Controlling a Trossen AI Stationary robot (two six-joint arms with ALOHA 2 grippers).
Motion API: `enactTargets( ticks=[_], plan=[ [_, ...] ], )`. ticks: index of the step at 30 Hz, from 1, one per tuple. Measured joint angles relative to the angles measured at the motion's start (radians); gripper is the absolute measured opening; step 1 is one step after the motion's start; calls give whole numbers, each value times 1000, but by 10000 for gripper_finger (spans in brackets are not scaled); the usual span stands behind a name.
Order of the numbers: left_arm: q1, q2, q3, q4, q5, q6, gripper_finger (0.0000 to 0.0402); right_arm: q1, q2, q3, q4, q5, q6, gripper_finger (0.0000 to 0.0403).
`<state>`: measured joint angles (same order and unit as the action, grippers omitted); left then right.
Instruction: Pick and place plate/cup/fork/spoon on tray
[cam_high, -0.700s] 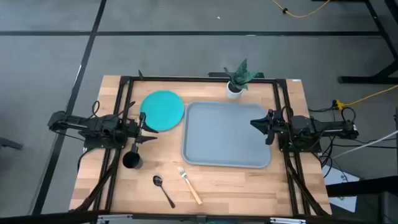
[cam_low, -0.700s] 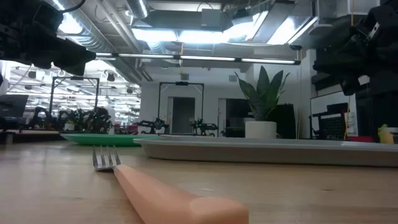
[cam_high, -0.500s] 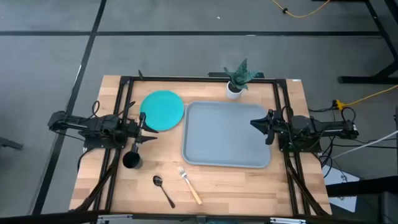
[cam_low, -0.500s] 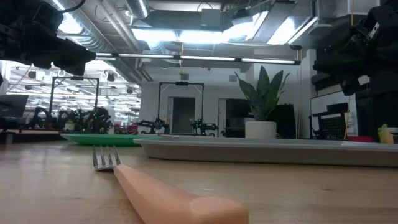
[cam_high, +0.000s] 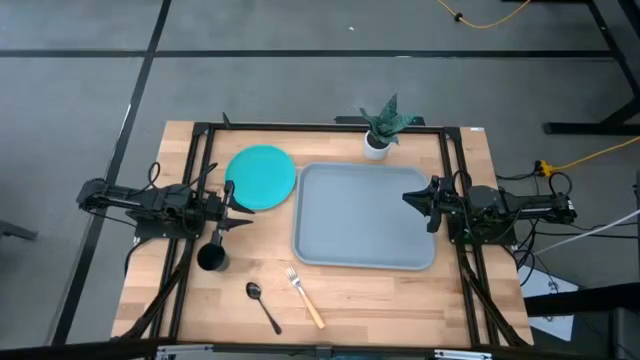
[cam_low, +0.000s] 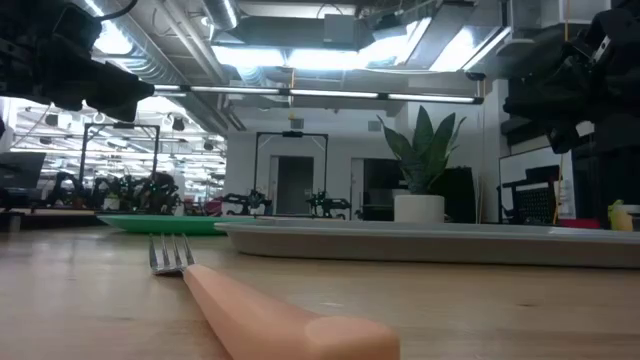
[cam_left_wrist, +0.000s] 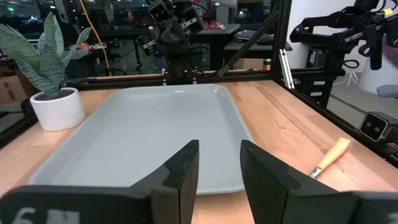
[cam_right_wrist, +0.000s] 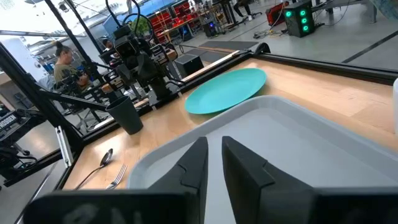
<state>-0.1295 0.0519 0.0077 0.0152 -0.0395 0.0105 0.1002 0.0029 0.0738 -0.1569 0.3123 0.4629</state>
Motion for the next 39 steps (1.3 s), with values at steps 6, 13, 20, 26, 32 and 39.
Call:
enactTargets(
  ticks=[6, 13, 20, 26, 32, 39],
  plan=[
    [0, 0, 0, 0, 0, 0, 110, 0, 0, 0, 0, 0, 0, 53],
    [0, 0, 0, 0, 0, 0, 110, 0, 0, 0, 1, 16, -65, 53],
    [0, 0, 0, 0, 0, 0, 110, 0, 0, 0, 21, 45, -122, 53],
    [0, 0, 0, 0, 0, 0, 110, 0, 0, 0, 88, 110, -85, 53],
    [0, 0, 0, 0, 0, 0, 110, 0, 0, 0, 190, 113, -44, 53],
    [0, 0, 0, 0, 0, 0, 110, 0, 1, 0, 313, 113, -91, 53]
  ],
)
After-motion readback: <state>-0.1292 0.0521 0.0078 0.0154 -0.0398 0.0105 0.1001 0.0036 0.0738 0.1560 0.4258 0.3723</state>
